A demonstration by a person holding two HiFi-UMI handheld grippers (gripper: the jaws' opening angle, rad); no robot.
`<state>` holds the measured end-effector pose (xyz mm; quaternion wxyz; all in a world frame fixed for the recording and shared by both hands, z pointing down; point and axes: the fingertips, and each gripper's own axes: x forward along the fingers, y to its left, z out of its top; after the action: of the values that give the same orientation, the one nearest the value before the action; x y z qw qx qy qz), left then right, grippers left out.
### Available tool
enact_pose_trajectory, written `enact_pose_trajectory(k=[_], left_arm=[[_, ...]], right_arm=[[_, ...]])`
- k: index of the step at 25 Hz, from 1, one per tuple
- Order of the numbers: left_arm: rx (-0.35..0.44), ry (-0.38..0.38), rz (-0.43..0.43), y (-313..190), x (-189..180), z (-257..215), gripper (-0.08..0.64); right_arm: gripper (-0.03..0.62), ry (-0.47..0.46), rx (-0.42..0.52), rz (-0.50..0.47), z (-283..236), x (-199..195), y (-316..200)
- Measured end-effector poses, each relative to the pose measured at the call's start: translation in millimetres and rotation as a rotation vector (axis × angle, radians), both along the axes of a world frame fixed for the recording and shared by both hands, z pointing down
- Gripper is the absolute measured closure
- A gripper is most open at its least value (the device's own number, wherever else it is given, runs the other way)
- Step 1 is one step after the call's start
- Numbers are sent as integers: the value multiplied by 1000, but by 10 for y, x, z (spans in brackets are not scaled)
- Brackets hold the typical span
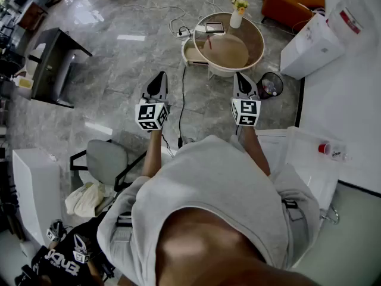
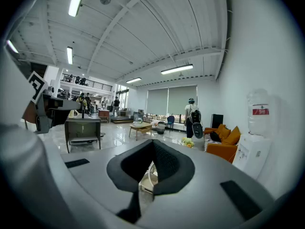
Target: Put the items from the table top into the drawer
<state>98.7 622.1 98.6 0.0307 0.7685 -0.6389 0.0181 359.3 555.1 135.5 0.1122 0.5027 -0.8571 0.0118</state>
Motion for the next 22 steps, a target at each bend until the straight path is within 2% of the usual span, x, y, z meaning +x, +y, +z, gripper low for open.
enact_pose_trajectory(k=[15,22], left_arm=[[-14,-2,-4,102,197,65,545],[-29,-2,-6,93,421,121,545]], right_arm=[[569,-8,-11,-21,80,126,115],[569,4,-22,-42,130,293,113]])
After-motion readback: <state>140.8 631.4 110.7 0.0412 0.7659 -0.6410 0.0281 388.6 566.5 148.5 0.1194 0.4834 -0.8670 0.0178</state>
